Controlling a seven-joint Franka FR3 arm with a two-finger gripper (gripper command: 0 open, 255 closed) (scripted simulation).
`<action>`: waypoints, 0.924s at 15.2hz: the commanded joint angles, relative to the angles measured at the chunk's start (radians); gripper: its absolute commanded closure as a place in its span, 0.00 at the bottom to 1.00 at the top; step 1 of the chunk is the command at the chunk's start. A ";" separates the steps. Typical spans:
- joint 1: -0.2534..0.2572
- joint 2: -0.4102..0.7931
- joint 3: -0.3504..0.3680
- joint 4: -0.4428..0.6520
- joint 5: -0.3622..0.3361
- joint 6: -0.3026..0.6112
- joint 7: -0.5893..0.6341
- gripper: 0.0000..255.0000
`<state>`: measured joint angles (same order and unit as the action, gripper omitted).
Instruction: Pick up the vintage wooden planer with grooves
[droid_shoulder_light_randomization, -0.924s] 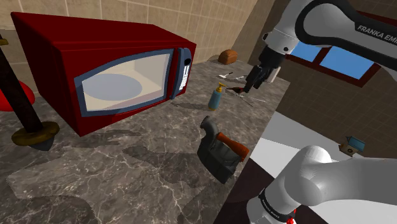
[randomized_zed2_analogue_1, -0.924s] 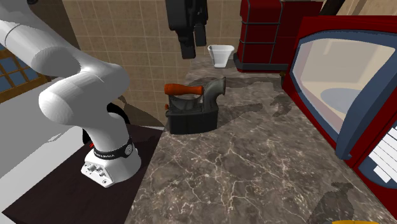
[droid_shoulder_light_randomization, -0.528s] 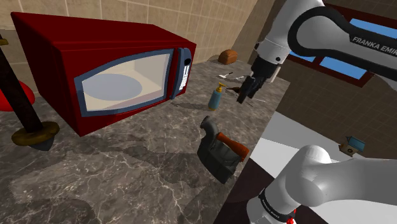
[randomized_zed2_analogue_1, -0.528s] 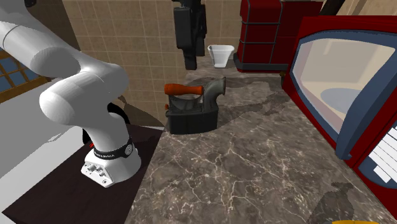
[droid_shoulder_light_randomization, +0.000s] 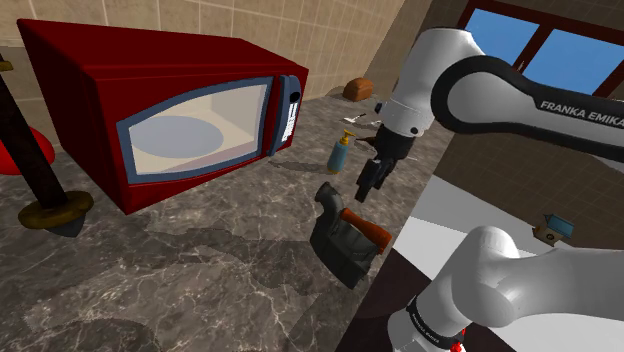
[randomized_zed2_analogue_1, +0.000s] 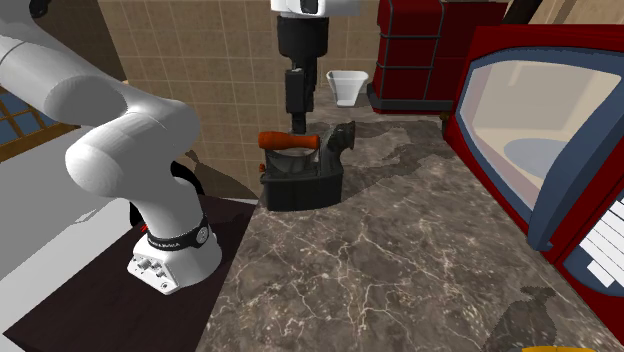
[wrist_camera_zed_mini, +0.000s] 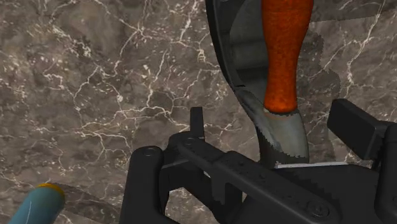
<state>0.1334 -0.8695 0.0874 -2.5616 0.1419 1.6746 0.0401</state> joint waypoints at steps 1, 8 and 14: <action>0.026 0.016 0.034 -0.031 0.038 0.029 0.023 0.00; 0.048 0.023 0.064 -0.117 0.073 0.111 0.030 0.00; 0.050 0.027 0.067 -0.149 0.077 0.146 0.025 1.00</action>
<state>0.1829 -0.8425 0.1546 -2.7091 0.2187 1.8192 0.0654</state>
